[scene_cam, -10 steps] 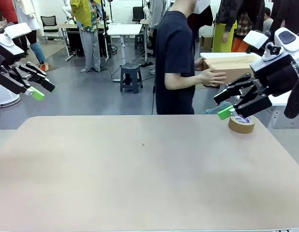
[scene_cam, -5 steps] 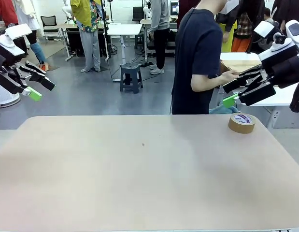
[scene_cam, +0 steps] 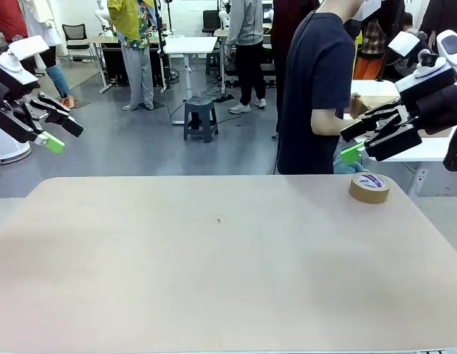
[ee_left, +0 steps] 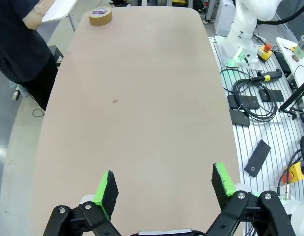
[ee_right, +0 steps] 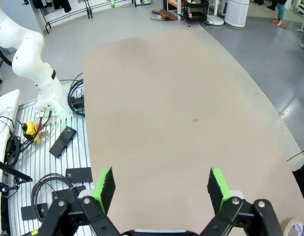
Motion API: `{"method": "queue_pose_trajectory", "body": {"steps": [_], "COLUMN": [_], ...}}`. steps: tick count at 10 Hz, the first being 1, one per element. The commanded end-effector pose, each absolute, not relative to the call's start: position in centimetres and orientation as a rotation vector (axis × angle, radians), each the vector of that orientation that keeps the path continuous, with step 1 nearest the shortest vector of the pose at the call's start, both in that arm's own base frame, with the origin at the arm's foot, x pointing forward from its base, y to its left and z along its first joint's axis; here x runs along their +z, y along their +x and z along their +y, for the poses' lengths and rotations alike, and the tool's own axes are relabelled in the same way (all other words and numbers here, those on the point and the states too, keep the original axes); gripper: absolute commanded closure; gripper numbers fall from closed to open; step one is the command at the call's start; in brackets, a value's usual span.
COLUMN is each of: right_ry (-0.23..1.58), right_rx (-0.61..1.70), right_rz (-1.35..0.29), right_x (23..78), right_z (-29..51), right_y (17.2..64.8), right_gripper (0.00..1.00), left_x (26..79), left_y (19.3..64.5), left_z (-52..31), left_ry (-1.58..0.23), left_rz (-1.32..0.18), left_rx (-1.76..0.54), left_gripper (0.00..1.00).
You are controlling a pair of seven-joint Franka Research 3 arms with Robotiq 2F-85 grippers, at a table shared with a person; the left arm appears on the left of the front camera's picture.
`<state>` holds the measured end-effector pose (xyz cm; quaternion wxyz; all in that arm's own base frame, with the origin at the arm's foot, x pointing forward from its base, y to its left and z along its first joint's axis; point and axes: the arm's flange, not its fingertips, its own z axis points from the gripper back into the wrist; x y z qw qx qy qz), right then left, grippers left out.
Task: Wrap the clocks to prevent damage.
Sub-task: After the human seals the box with tape, release both hands from the side flaps of the Package Box.
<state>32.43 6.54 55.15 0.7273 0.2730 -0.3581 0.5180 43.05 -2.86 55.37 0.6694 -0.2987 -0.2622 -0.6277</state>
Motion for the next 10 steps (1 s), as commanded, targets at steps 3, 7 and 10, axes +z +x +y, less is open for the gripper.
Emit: {"method": "queue_pose_trajectory", "body": {"steps": [3,7,10], "right_ry": [0.853,0.969,0.986], "right_rx": [0.977,0.958,0.923], "right_rz": [-1.093,-1.167,-1.186], "right_x": [54.0,50.5,49.8], "right_z": [0.8,-4.0,-5.1], "right_y": [33.2,33.7,33.9], "right_gripper": [0.00,0.00,0.00], "left_x": [53.9,50.1,49.4], "left_y": [44.3,44.3,43.5], "left_z": [1.8,5.2,7.0], "left_ry": [-0.913,-1.034,-0.972], "left_rz": [-0.927,-1.054,-1.123], "left_rx": [-1.223,-1.116,-1.059], "left_gripper": [0.00,0.00,0.00]}}
